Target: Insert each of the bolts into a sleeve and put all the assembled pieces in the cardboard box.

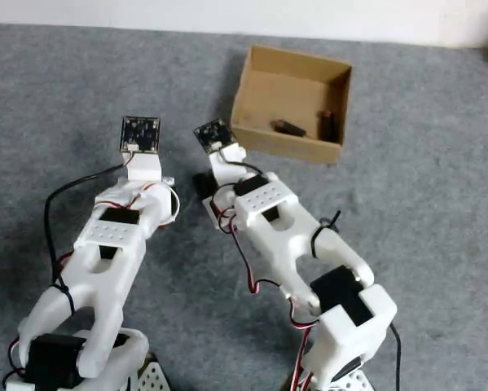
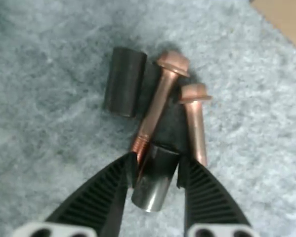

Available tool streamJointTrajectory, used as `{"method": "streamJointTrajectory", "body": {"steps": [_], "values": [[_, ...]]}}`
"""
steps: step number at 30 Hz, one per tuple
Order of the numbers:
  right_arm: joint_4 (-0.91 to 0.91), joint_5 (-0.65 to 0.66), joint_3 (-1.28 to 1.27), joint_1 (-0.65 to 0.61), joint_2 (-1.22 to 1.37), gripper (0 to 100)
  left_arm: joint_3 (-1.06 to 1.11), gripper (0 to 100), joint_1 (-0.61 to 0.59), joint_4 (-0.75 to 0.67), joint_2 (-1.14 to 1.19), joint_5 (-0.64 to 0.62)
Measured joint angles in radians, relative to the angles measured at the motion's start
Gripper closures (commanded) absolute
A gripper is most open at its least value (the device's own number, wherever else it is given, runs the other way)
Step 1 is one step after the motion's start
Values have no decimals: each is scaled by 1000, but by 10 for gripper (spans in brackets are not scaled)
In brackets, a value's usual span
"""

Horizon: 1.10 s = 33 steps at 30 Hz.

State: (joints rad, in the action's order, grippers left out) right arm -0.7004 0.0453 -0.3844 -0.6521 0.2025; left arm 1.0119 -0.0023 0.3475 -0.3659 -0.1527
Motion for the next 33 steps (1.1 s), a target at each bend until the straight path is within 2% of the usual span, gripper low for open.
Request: {"method": "streamJointTrajectory", "body": {"steps": [10, 23, 27, 33], "values": [[-78, 0, 0, -2, 3, 885, 0, 993, 0, 0, 0, 0], [-86, -34, 5, -2, 25, 888, 0, 993, 0, 0, 0, 0], [-103, -37, 20, 0, 81, 998, 0, 993, 0, 0, 0, 0], [-153, -37, 81, 3, 107, 993, 0, 993, 0, 0, 0, 0]]}}
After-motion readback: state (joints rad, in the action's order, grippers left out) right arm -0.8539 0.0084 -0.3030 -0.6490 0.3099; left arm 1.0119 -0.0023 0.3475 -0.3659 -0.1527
